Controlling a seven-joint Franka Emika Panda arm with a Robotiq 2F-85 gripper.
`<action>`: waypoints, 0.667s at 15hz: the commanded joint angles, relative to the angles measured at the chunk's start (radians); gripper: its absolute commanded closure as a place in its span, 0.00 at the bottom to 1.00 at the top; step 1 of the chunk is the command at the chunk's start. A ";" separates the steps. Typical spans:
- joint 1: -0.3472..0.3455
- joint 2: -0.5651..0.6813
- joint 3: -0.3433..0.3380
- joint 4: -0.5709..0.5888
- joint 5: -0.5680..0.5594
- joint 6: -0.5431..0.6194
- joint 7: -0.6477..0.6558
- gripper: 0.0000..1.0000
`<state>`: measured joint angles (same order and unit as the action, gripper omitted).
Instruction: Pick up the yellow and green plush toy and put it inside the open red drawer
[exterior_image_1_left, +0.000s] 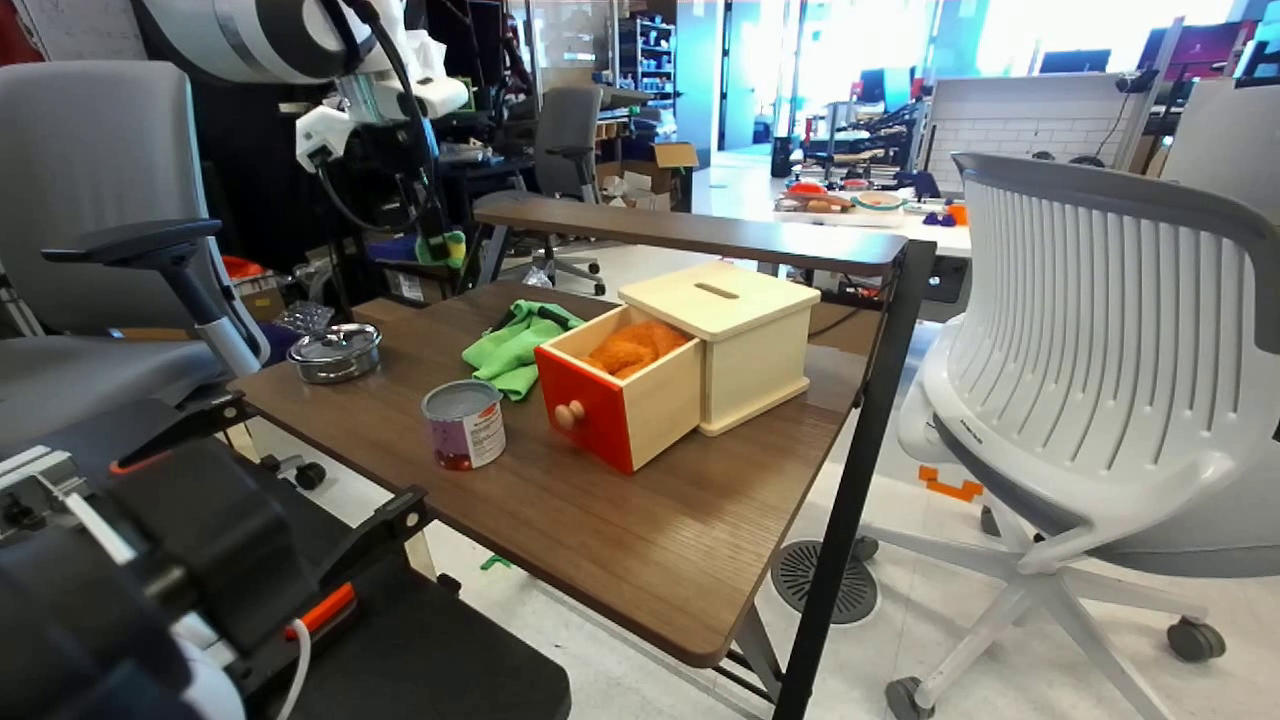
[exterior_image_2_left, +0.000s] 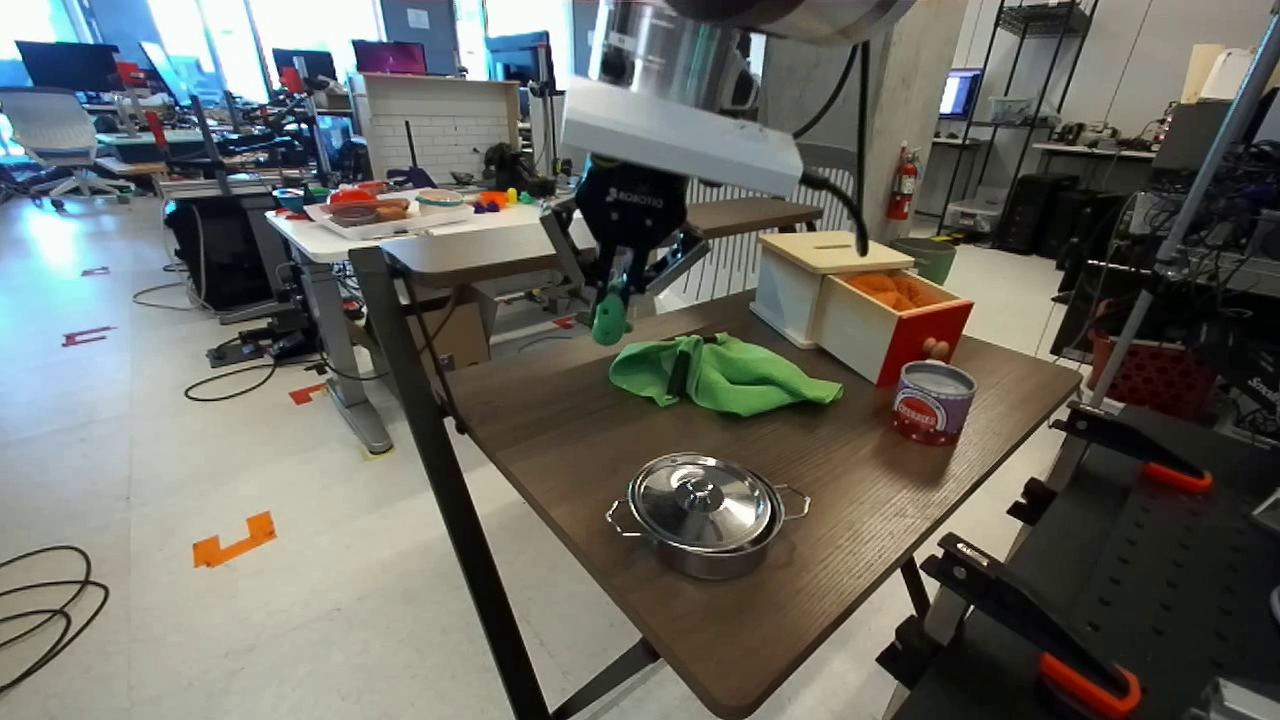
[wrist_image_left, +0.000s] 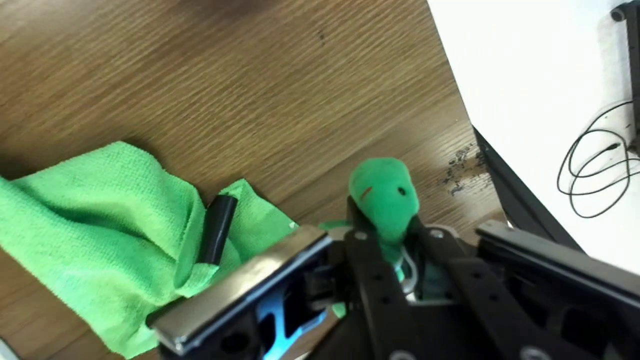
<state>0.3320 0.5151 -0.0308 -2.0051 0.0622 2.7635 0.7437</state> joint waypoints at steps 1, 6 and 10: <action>-0.001 -0.174 -0.066 -0.158 -0.032 -0.019 0.035 0.96; -0.095 -0.312 -0.165 -0.277 -0.081 -0.028 0.085 0.96; -0.211 -0.344 -0.190 -0.297 -0.115 -0.079 0.090 0.96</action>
<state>0.1804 0.2100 -0.2179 -2.2737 -0.0238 2.7256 0.8103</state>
